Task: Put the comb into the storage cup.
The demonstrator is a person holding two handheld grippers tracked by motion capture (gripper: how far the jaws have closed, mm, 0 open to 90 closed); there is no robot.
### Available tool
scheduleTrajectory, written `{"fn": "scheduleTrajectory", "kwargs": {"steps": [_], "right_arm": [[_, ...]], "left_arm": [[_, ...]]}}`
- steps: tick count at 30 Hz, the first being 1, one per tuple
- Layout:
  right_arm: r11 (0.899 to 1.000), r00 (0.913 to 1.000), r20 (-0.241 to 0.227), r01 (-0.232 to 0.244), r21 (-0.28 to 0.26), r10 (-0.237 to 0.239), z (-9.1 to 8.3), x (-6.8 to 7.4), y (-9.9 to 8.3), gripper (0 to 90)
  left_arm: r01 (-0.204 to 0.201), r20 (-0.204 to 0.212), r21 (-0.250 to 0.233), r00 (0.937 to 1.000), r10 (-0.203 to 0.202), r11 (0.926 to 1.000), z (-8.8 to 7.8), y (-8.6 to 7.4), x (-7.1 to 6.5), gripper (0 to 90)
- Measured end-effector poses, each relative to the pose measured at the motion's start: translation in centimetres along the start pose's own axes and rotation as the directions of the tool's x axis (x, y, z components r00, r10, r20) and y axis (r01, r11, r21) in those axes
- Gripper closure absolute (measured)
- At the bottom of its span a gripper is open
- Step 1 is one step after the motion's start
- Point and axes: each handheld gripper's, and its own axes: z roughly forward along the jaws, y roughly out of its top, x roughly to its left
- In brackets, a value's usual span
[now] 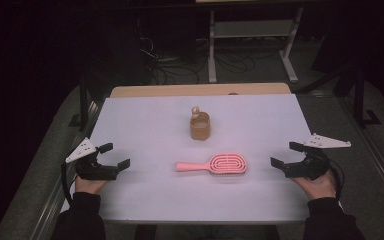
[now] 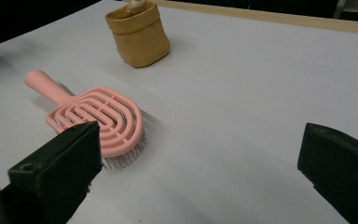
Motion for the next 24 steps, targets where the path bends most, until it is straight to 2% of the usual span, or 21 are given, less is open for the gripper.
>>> {"fn": "scheduleTrajectory", "kwargs": {"steps": [12,15,18,24], "right_arm": [[1.0,0.9999,-0.01,0.003,0.003,-0.003,-0.09,0.15,-0.14,0.0],[1.0,0.9995,-0.025,-0.02,0.008,0.02,-0.16,0.14,-0.41,0.0],[0.999,0.9991,-0.031,-0.031,0.014,0.031,-0.21,0.19,-0.64,0.0],[1.0,0.9991,-0.034,-0.025,0.017,0.026,-0.16,0.25,-0.67,0.0]], "left_arm": [[-0.007,0.002,0.0,1.0,0.007,1.0,-0.2,0.03,-0.02,0.0],[0.004,-0.002,-0.008,1.0,-0.004,1.0,-0.39,-0.01,-0.25,0.0],[-0.019,-0.009,0.02,0.9998,0.019,0.9996,-0.33,0.03,-0.31,0.0],[-0.025,-0.018,0.003,0.9995,0.025,0.9997,-0.36,0.06,-0.35,0.1]]}}
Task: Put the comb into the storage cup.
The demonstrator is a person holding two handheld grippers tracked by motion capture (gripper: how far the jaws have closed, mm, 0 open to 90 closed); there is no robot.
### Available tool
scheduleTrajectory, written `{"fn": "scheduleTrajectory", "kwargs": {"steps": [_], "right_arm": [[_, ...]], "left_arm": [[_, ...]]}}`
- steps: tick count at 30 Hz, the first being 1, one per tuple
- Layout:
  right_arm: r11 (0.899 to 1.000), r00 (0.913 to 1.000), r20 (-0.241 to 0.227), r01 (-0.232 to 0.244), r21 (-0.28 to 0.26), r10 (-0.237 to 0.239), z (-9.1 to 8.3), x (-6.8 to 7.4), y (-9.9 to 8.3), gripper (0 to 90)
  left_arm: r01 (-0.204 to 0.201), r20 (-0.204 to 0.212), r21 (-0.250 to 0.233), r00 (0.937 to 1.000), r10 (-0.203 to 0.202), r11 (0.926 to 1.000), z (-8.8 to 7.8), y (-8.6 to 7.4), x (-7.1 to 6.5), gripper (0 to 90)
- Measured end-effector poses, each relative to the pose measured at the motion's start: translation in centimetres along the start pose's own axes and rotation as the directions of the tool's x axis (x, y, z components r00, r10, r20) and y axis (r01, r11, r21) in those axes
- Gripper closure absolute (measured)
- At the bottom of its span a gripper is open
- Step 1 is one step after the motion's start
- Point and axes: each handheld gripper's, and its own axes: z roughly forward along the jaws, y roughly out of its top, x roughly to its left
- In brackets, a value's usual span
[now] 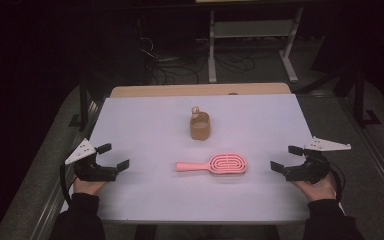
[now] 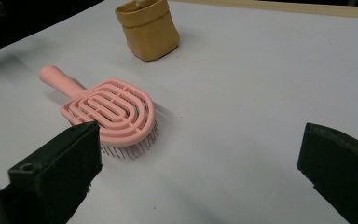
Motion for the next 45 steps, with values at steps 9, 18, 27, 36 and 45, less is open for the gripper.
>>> {"fn": "scheduleTrajectory", "kwargs": {"steps": [9,18,27,36,45], "right_arm": [[1.0,0.9998,-0.016,-0.008,0.004,0.008,-0.2,0.1,0.0,0.0],[1.0,0.9999,-0.014,-0.007,0.012,0.008,-0.1,0.0,-0.1,0.0],[1.0,0.9999,-0.009,-0.005,0.021,0.005,0.0,0.0,-0.2,0.0],[1.0,1.0,-0.006,-0.005,0.02,0.005,-0.1,0.0,-0.3,0.0],[1.0,1.0,-0.006,-0.006,0.021,0.007,-0.2,0.0,-0.3,0.0]], "left_arm": [[-0.043,0.029,0.059,0.9987,0.042,0.9973,0.3,1.4,0.2,0.1],[-0.07,0.051,0.061,0.9965,0.067,0.9957,0.2,2.9,0.2,0.0],[-0.131,0.089,0.079,0.9884,0.124,0.9883,0.5,5.0,-0.3,0.0],[-0.162,0.132,0.111,0.9804,0.147,0.9806,1.3,6.7,-0.6,0.0],[-0.202,0.176,0.133,0.9683,0.178,0.9702,2.5,8.4,-1.3,0.0]]}}
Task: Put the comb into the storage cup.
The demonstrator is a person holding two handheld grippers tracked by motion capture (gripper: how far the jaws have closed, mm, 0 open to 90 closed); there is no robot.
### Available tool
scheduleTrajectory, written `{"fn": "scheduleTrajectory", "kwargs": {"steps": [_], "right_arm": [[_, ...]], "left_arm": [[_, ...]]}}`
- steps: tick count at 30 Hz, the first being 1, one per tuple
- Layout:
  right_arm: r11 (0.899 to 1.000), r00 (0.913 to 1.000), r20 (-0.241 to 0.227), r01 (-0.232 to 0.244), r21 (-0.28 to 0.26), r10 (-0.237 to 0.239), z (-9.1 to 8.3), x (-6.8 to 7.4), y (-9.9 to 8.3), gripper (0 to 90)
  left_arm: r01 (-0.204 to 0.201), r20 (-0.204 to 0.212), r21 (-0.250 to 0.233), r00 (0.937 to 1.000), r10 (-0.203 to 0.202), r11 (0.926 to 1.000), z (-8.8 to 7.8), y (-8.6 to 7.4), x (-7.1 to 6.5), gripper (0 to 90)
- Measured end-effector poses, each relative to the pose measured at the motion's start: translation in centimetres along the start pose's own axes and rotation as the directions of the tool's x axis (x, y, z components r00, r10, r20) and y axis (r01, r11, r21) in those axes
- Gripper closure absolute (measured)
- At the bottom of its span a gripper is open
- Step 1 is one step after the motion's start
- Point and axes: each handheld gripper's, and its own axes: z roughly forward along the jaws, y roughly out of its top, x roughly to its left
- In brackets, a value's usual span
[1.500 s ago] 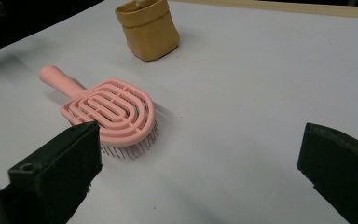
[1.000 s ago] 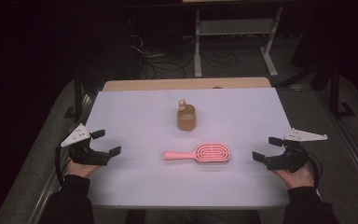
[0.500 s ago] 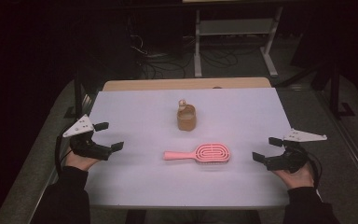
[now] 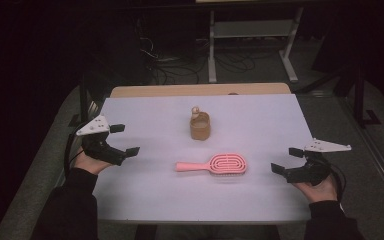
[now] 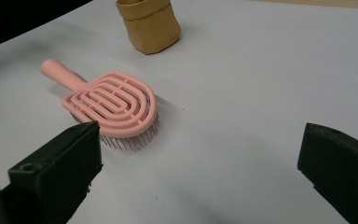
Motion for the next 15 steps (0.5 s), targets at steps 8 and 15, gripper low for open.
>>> {"fn": "scheduleTrajectory", "kwargs": {"steps": [8,15], "right_arm": [[1.0,0.9999,-0.015,0.002,0.003,-0.002,0.0,0.1,0.0,0.0],[1.0,0.9999,-0.015,0.004,0.002,-0.004,0.0,0.1,0.0,0.0]], "left_arm": [[-0.037,0.049,0.048,0.9982,0.035,0.9982,1.8,1.0,-0.5,0.0],[-0.07,0.087,0.074,0.9942,0.064,0.9948,3.3,2.0,-1.2,0.0]]}}
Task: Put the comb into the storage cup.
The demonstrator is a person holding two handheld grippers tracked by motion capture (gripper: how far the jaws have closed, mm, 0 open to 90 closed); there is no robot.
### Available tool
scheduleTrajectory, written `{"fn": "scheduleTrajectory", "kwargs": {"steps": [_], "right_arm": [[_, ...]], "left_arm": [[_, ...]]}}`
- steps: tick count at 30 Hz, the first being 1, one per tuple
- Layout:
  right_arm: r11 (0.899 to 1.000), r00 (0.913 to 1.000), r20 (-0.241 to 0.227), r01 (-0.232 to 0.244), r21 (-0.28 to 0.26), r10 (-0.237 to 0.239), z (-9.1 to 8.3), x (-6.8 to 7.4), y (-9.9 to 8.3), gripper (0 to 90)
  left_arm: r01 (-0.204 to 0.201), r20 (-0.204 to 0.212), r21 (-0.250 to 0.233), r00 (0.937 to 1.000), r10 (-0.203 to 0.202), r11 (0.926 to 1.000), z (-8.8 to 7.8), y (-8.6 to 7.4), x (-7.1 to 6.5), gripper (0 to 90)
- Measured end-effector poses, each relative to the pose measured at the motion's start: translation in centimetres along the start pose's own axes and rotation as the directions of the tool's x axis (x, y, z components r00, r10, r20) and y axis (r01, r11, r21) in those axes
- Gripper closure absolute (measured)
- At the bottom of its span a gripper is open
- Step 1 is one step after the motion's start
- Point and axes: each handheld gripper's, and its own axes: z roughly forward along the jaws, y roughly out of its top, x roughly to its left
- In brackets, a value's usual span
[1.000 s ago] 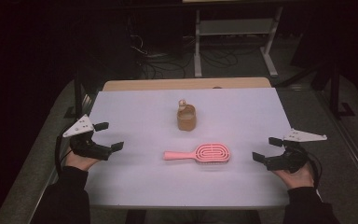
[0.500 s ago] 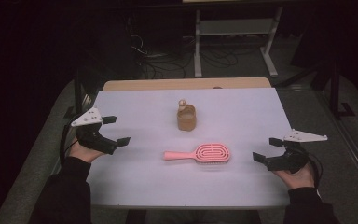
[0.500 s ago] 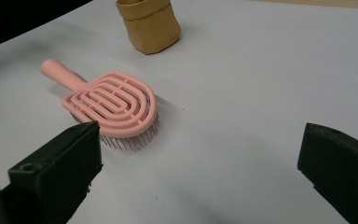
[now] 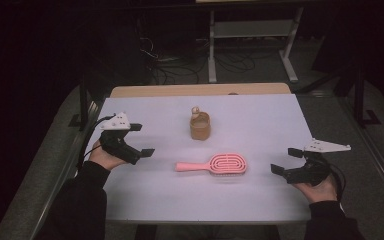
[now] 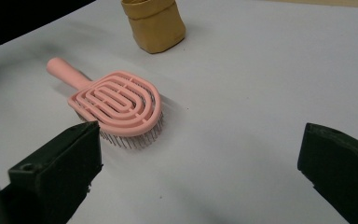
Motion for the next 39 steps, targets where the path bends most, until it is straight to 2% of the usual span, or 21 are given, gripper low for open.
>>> {"fn": "scheduleTrajectory", "kwargs": {"steps": [11,16,23,39], "right_arm": [[1.0,1.0,0.001,0.006,-0.005,-0.006,-0.1,0.0,0.0,0.0],[1.0,1.0,-0.001,0.005,-0.006,-0.005,0.0,0.0,0.0,0.0],[1.0,0.9999,-0.008,0.013,0.002,-0.013,0.1,0.2,-0.1,0.0],[1.0,0.9997,-0.018,0.015,0.005,-0.015,0.1,0.3,-0.1,0.0]], "left_arm": [[-0.042,0.059,0.043,0.9975,0.04,0.9982,2.4,1.9,-0.5,0.1],[-0.067,0.102,0.057,0.9929,0.061,0.9961,3.9,2.1,-1.3,0.1],[-0.083,0.147,0.075,0.9866,0.071,0.9938,5.7,2.5,-1.8,0.1],[-0.109,0.19,0.108,0.9778,0.087,0.9881,8.0,2.9,-2.4,0.1]]}}
